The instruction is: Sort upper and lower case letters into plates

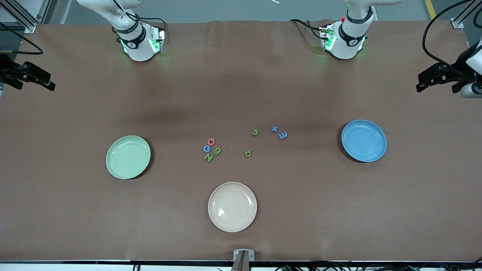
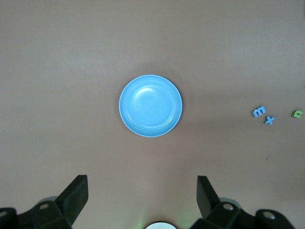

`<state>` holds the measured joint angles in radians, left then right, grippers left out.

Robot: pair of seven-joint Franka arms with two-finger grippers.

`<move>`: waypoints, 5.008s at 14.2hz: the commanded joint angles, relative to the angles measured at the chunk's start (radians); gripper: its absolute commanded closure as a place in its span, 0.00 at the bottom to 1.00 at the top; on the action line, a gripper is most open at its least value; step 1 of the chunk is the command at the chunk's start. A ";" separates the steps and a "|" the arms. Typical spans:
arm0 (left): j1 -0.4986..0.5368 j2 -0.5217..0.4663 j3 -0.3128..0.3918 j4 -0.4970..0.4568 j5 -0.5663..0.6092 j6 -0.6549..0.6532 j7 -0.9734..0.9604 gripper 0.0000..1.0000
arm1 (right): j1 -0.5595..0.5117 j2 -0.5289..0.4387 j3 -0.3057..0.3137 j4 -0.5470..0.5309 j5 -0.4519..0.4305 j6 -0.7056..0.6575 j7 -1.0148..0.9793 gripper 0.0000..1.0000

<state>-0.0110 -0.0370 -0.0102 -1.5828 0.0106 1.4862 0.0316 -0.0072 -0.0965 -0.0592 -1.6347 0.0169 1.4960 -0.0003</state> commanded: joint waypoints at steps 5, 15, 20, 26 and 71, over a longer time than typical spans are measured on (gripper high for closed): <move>-0.081 0.112 -0.039 0.009 -0.090 0.012 -0.071 0.00 | 0.000 -0.034 0.006 -0.037 0.017 0.021 -0.011 0.00; -0.389 0.431 -0.079 0.049 -0.092 0.321 -0.537 0.00 | 0.000 -0.035 0.004 -0.037 0.006 0.021 -0.024 0.00; -0.509 0.618 -0.076 0.087 -0.086 0.549 -0.735 0.00 | 0.001 -0.034 0.006 -0.037 0.005 0.021 -0.023 0.00; -0.586 0.805 -0.070 0.191 -0.081 0.707 -0.932 0.00 | -0.011 0.015 0.001 0.004 0.020 0.007 -0.006 0.00; -0.679 0.967 -0.027 0.239 -0.081 0.859 -1.104 0.82 | 0.585 0.888 0.001 0.098 0.084 0.848 1.160 0.36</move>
<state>-0.6780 0.9224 -0.0500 -1.3549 -0.0728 2.3494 -1.0457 0.5591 0.7732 -0.0474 -1.5598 0.1066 2.3425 1.1332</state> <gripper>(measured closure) 0.621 0.348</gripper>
